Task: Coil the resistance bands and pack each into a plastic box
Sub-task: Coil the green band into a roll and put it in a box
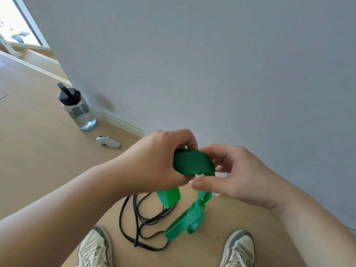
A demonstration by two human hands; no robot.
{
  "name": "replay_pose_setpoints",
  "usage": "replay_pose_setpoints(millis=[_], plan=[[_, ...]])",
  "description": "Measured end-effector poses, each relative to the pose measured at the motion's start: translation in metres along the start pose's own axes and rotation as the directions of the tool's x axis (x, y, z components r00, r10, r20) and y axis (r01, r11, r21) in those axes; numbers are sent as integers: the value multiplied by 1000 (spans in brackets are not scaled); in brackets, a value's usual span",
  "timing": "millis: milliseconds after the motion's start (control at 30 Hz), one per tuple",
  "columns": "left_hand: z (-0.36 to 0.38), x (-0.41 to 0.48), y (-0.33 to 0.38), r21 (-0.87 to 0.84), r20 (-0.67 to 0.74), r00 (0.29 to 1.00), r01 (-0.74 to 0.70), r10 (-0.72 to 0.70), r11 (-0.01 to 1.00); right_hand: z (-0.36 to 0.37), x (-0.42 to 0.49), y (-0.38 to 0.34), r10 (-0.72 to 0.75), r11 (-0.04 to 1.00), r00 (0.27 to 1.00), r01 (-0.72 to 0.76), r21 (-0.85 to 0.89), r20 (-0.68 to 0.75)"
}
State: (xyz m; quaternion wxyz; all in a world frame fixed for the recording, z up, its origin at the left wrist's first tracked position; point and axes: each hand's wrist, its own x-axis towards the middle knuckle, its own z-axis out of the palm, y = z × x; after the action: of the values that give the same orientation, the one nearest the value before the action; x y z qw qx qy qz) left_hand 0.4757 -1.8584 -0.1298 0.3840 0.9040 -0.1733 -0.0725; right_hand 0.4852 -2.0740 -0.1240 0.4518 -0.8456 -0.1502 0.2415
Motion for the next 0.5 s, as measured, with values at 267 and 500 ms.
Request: replay_pose_setpoints(millis=[267,500], plan=[[-7,3,-10,-42,98,992,80,-76,996,-5,-2,-2,-14,988,998,24,150,-69],[-3,4,-21,88,215,974,53,-71,995,-17,1,7,56,998,995,-54,17,-77]])
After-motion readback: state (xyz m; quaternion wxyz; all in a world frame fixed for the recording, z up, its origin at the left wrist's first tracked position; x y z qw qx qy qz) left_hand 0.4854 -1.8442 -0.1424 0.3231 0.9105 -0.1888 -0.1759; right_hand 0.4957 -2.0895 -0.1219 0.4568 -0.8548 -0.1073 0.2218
